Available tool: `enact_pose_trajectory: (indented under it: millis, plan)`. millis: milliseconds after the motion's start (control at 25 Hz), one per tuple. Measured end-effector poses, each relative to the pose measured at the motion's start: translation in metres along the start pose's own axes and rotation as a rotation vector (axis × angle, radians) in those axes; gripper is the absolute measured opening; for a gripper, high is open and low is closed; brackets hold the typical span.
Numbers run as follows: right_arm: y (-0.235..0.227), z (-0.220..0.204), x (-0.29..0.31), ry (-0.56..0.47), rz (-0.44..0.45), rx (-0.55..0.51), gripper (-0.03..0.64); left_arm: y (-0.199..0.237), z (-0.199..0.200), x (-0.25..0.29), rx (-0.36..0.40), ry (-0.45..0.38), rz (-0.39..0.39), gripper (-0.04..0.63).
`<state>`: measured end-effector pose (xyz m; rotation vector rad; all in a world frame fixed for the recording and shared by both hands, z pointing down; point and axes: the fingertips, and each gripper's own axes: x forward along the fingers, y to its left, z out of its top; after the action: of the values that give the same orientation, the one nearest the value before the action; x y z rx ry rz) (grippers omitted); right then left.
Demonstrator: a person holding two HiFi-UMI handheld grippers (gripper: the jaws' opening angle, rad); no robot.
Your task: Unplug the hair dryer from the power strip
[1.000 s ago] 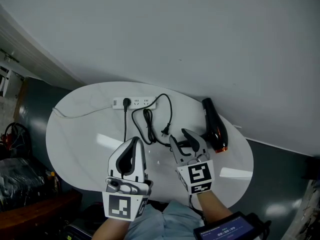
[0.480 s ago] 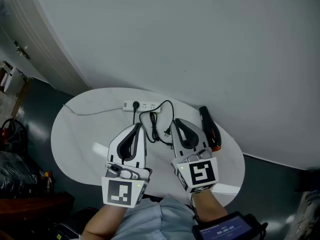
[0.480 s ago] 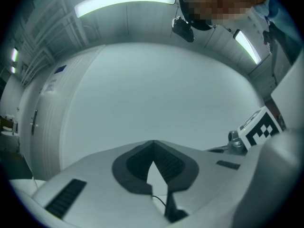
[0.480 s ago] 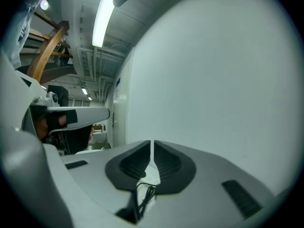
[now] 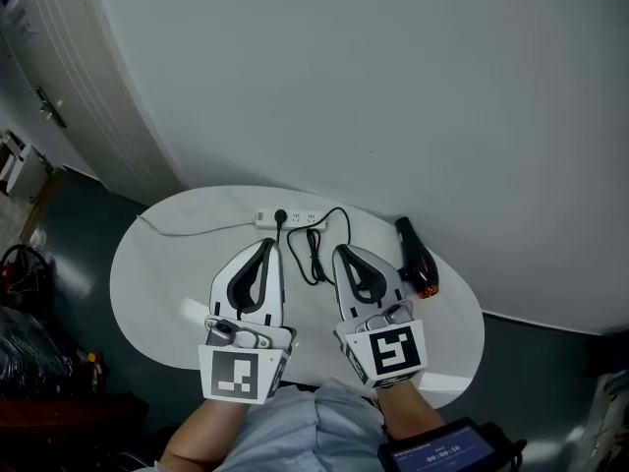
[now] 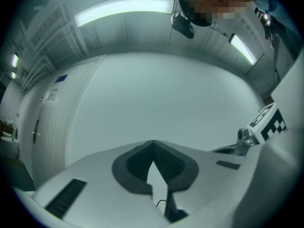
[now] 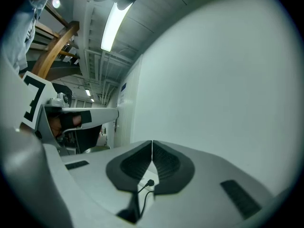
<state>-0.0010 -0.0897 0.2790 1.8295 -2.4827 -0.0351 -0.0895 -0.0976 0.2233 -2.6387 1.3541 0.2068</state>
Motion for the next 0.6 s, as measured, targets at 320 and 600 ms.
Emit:
enact_pose_trajectory:
  millis: [320,600]
  plan:
    - [0.008,0.009,-0.002,-0.019,-0.011,-0.033,0.002,0.002,0.015,-0.002,-0.010,-0.069,-0.012,-0.003]
    - [0.008,0.014,0.000,-0.035,-0.016,-0.038,0.000,0.002,0.007,-0.004,-0.020,-0.023,-0.012,-0.003]
